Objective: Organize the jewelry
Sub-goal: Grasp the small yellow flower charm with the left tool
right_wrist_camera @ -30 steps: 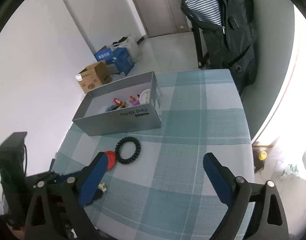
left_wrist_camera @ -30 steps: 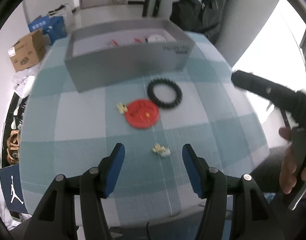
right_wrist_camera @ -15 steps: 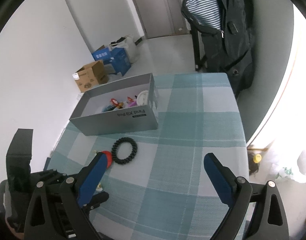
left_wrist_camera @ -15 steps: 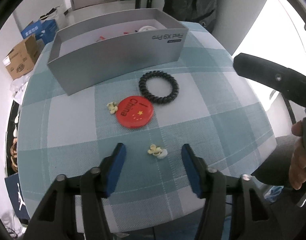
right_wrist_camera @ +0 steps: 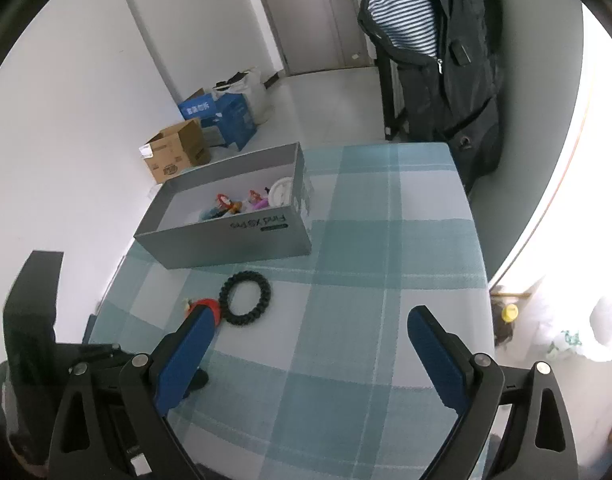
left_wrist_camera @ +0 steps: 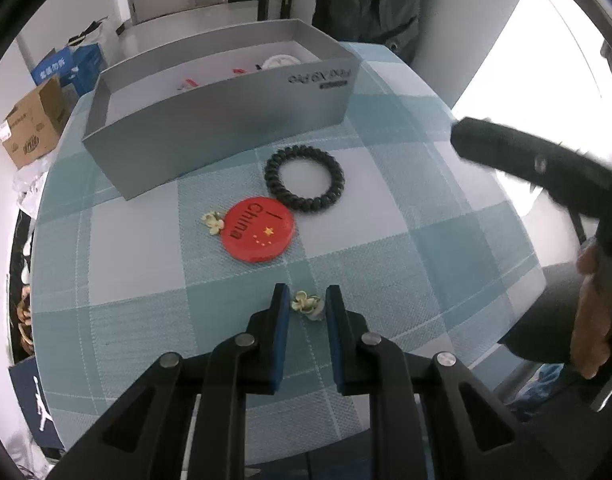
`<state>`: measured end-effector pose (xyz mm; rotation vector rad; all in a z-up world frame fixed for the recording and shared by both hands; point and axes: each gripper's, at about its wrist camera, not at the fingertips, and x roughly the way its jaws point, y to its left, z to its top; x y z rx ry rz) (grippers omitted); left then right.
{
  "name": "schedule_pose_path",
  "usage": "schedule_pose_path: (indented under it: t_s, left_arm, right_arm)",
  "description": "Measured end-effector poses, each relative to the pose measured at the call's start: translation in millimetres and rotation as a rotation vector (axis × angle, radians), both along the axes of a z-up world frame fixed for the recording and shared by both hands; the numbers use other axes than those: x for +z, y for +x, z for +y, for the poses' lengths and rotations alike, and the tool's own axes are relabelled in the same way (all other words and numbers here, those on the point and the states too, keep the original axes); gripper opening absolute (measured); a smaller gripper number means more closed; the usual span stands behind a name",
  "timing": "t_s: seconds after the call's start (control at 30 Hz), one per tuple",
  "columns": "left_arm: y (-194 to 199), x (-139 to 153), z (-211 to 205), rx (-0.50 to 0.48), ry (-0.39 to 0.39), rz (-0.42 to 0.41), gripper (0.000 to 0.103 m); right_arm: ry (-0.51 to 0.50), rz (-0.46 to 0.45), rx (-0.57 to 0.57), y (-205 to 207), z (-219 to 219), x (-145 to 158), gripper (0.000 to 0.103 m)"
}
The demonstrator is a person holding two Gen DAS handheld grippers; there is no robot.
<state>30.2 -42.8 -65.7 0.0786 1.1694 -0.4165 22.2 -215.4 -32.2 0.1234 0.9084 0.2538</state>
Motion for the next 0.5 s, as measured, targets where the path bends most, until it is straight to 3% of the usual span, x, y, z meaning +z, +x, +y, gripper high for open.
schedule_pose_path:
  t_s: [0.23, 0.5]
  left_arm:
    - [3.3, 27.9, 32.9, 0.086, -0.088, -0.064, 0.013]
    - [10.7, 45.9, 61.8, 0.158, -0.149, -0.099, 0.013]
  right_arm:
    - [0.011, 0.028, 0.034, 3.4, 8.7, -7.6, 0.096]
    - [-0.023, 0.076, 0.122, 11.6, 42.4, -17.8, 0.083]
